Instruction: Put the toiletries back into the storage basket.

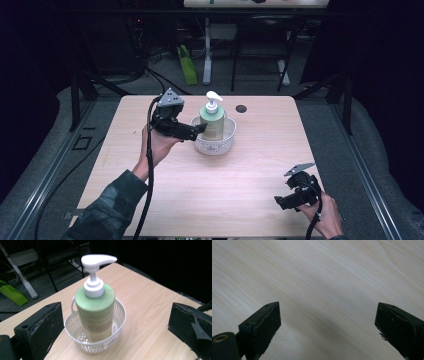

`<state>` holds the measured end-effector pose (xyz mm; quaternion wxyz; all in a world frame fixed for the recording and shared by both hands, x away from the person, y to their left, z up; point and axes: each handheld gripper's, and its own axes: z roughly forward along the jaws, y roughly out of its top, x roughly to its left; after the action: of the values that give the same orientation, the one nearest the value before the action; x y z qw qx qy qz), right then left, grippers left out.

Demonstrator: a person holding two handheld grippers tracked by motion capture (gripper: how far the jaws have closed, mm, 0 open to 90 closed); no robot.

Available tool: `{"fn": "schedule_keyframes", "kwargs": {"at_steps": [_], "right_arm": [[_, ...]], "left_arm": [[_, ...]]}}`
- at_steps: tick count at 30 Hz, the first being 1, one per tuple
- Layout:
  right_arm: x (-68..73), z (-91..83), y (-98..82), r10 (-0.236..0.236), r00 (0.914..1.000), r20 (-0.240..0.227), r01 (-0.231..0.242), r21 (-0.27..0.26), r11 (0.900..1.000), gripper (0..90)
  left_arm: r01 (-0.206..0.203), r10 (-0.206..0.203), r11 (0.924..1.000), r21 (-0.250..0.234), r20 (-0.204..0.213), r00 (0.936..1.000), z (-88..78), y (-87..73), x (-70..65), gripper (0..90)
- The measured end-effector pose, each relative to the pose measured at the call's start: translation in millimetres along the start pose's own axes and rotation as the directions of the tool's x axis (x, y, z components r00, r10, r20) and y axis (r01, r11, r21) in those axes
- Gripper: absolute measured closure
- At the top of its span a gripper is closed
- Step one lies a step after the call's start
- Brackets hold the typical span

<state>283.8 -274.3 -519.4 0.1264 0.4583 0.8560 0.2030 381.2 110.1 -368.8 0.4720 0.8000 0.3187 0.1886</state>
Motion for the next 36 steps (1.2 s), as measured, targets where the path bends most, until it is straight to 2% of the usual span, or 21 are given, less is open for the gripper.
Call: {"fn": "schedule_keyframes", "kwargs": {"at_steps": [4, 6, 19, 24, 28, 32, 36], "right_arm": [[0.7, 0.2, 0.4, -0.002, 1.0, 0.0, 0.002, 0.003, 1.0, 5.9], [1.1, 0.3, 0.5, 0.0, 1.0, -0.002, 0.0, 0.004, 1.0, 5.9], [1.4, 1.4, 0.7, -0.003, 1.0, 0.002, 0.003, 0.008, 1.0, 6.0], [0.4, 1.2, 0.4, -0.005, 1.0, 0.007, 0.005, 0.011, 1.0, 6.0], [1.0, 1.6, 0.7, -0.002, 1.0, 0.004, 0.002, 0.01, 1.0, 6.0], [1.6, 1.3, 0.9, -0.008, 0.9999, 0.01, 0.008, 0.012, 1.0, 6.0], [1.2, 2.1, 0.8, -0.007, 0.9999, 0.01, 0.007, 0.014, 1.0, 6.0]], "left_arm": [[-0.007, 0.007, 1.0, 0.0, -0.007, 1.0, -10.2, -11.1, -1.7, 0.0], [0.002, -0.002, 1.0, -0.004, -0.007, 1.0, -15.0, -17.5, -1.9, 0.0], [0.048, -0.048, 0.9968, 0.063, -0.005, 0.9989, -32.0, -67.4, -3.5, 0.0], [0.063, -0.062, 0.9918, 0.111, -0.012, 0.998, -41.3, -91.6, -4.2, 0.0], [0.102, -0.099, 0.9872, 0.122, -0.027, 0.9947, -49.1, -109.0, -1.8, 0.0], [0.108, -0.103, 0.9842, 0.141, -0.041, 0.9938, -55.5, -123.2, -3.4, 0.0], [0.145, -0.137, 0.9786, 0.146, -0.063, 0.9886, -58.1, -140.1, -0.7, 0.0]]}}
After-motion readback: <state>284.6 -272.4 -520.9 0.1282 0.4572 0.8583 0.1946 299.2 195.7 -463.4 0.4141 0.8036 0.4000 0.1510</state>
